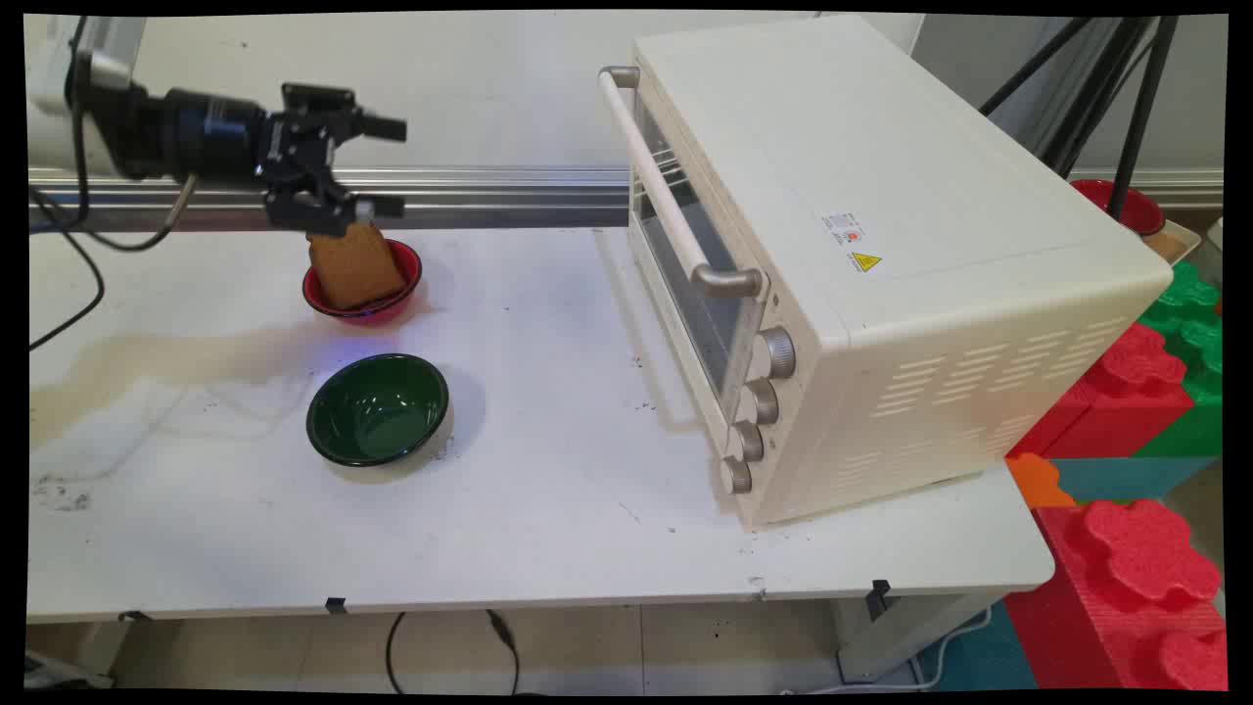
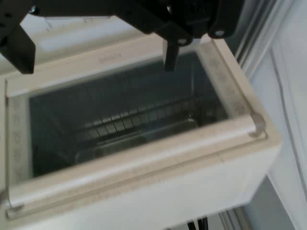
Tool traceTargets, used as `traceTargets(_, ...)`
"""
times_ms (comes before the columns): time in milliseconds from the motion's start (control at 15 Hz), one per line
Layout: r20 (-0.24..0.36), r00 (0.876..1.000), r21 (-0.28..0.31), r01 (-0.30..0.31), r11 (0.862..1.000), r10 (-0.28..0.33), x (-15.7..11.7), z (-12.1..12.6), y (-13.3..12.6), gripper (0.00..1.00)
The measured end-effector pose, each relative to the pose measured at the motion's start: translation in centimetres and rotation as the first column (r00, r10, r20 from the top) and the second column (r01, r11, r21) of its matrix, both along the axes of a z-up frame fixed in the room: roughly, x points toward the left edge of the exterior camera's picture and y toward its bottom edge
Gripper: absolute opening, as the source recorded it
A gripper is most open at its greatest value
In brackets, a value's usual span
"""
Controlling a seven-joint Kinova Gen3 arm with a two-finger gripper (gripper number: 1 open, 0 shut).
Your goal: Open the oven
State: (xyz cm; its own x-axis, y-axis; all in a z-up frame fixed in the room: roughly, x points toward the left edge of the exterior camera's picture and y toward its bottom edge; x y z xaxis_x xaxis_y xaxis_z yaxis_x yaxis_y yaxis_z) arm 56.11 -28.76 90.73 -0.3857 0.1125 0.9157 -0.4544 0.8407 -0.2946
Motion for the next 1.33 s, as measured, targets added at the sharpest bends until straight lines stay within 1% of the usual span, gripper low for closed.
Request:
traceTargets(200, -0.029, 1.0, -0.019, 0.002, 1.0, -0.003, -2.3, 1.8, -1.9, 1.0)
traceTargets(400, -0.045, 0.999, -0.023, 0.002, 1.0, -0.003, -3.9, 2.8, -3.3, 1.0)
traceTargets(667, -0.063, 0.998, -0.019, 0.006, 1.0, -0.007, -7.6, 4.1, -6.2, 1.0)
traceTargets(867, -0.058, 0.998, -0.008, 0.01, 1.0, -0.011, -10.1, 4.3, -8.0, 1.0)
traceTargets(1067, -0.039, 0.999, 0.0, 0.019, 1.0, -0.019, -12.8, 4.2, -9.7, 1.0)
traceTargets(1333, -0.029, 0.999, 0.014, 0.031, 0.999, -0.03, -15.2, 4.0, -10.9, 1.0)
